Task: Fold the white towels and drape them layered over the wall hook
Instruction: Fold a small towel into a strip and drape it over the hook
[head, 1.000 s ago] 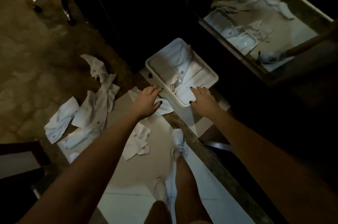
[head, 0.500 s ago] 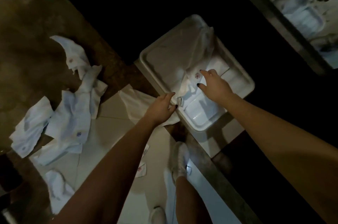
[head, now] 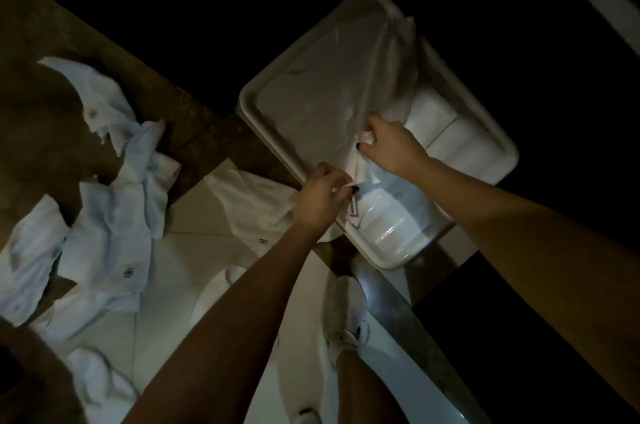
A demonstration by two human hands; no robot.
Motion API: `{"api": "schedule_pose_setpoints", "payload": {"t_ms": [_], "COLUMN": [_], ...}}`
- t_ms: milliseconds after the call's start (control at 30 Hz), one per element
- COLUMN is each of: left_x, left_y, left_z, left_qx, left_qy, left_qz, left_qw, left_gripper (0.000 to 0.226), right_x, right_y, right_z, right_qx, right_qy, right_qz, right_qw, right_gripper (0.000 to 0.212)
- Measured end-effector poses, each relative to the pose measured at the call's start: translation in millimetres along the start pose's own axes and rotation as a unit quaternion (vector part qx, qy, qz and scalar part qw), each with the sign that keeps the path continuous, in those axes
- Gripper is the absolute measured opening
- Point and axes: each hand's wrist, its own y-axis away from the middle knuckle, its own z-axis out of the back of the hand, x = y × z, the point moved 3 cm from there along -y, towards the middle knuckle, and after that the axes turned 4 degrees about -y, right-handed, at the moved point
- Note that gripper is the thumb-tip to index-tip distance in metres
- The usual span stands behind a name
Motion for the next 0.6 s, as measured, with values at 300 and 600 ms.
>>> {"api": "schedule_pose_setpoints", "payload": {"t_ms": [300, 600], "left_x": [-52, -141], "left_y": [57, 157], "left_z": [74, 187], "left_qx": [0.012, -0.007], "left_qy": [0.037, 0.119], "left_qz": [0.003, 0.013], "left_qw": [0.999, 0.993], "left_gripper": [0.027, 0.021], "right_x": [10, 97], "right_y": [87, 214], "right_z": [62, 128], "right_qx": [-0.153, -0.267], "right_qy": [-0.339, -0.406], "right_qz": [-0.124, -0.148], "right_qw": [0.92, 0.862], "right_gripper": [0.03, 0.017]}}
